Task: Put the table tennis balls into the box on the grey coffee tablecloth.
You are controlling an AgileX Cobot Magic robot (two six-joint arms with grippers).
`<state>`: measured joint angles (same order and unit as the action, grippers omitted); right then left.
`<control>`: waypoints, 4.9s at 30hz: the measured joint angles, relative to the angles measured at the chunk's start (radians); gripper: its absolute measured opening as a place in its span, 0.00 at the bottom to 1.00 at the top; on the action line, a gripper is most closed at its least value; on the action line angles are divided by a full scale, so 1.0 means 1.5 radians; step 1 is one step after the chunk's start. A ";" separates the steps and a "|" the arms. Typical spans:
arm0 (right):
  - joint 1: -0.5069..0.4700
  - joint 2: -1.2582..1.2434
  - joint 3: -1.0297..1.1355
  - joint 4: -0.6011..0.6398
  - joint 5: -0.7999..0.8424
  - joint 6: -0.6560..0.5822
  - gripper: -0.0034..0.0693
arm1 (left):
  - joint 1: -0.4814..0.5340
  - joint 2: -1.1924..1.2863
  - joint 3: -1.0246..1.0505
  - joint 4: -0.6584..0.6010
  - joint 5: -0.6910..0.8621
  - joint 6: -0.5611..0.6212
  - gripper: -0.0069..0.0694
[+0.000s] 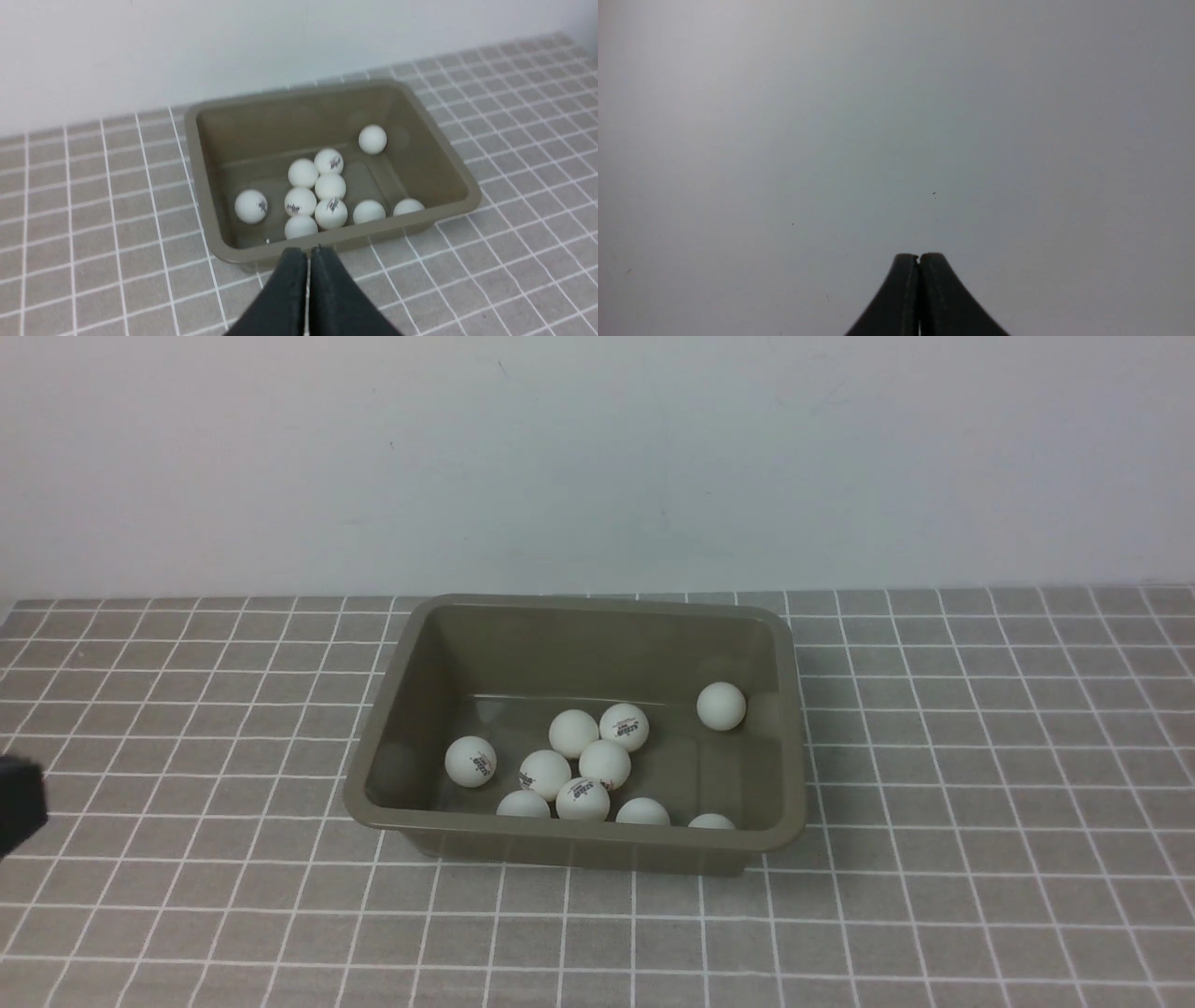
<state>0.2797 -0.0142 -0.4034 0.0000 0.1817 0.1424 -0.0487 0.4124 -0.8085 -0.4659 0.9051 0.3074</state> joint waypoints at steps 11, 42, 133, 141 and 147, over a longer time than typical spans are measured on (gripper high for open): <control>0.000 0.000 0.000 0.000 0.000 -0.001 0.03 | 0.000 -0.257 0.109 -0.003 0.021 -0.008 0.08; 0.000 0.000 0.000 0.000 0.000 -0.001 0.03 | 0.000 -0.288 0.431 0.190 -0.319 -0.044 0.08; -0.134 0.001 0.281 -0.067 0.139 -0.003 0.03 | 0.000 -0.288 0.557 0.291 -0.352 -0.161 0.08; -0.134 0.001 0.281 -0.067 0.139 0.004 0.03 | 0.000 -0.288 0.557 0.291 -0.352 -0.161 0.08; -0.134 0.001 0.281 -0.067 0.139 0.004 0.03 | 0.000 -0.288 0.557 0.290 -0.352 -0.161 0.08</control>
<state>0.0794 -0.0128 0.0187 -0.1011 0.3898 0.1485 -0.0487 -0.0195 0.0269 -0.0304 0.3770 0.0653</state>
